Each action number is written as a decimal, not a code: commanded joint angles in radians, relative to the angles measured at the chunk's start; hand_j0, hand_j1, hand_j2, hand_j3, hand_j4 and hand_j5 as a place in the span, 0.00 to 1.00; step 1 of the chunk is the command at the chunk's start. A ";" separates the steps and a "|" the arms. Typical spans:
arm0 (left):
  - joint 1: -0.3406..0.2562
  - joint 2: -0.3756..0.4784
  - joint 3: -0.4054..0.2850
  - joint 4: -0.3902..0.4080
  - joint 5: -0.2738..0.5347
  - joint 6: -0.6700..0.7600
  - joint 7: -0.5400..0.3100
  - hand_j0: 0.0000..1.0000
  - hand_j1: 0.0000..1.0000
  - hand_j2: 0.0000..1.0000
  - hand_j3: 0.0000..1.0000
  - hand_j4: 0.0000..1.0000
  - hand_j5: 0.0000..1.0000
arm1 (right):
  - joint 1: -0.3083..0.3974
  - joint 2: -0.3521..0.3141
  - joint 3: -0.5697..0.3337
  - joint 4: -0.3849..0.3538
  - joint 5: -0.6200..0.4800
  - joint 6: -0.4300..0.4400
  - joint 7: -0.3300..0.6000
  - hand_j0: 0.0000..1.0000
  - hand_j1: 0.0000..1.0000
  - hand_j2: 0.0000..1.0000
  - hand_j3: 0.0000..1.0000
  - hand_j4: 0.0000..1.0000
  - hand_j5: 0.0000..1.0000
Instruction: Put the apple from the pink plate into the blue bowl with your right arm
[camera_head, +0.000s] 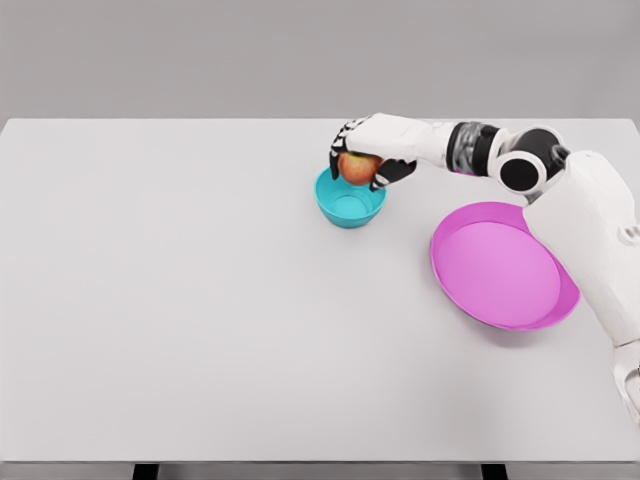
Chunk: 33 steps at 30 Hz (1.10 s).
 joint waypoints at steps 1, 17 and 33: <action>0.000 0.000 0.000 0.000 0.001 0.000 -0.001 1.00 1.00 1.00 1.00 1.00 1.00 | 0.000 0.021 0.001 0.020 0.007 0.002 -0.001 0.47 0.47 0.47 0.47 0.47 0.47; 0.000 0.000 0.000 0.002 0.001 0.000 0.001 1.00 1.00 1.00 1.00 1.00 1.00 | 0.002 0.039 -0.011 0.014 0.106 0.001 -0.001 0.93 0.93 0.93 0.93 0.93 0.93; 0.000 0.000 0.000 0.002 0.002 0.000 -0.001 1.00 1.00 1.00 1.00 1.00 1.00 | 0.155 -0.349 -0.086 -0.492 -0.193 0.085 -0.001 1.00 1.00 1.00 1.00 1.00 1.00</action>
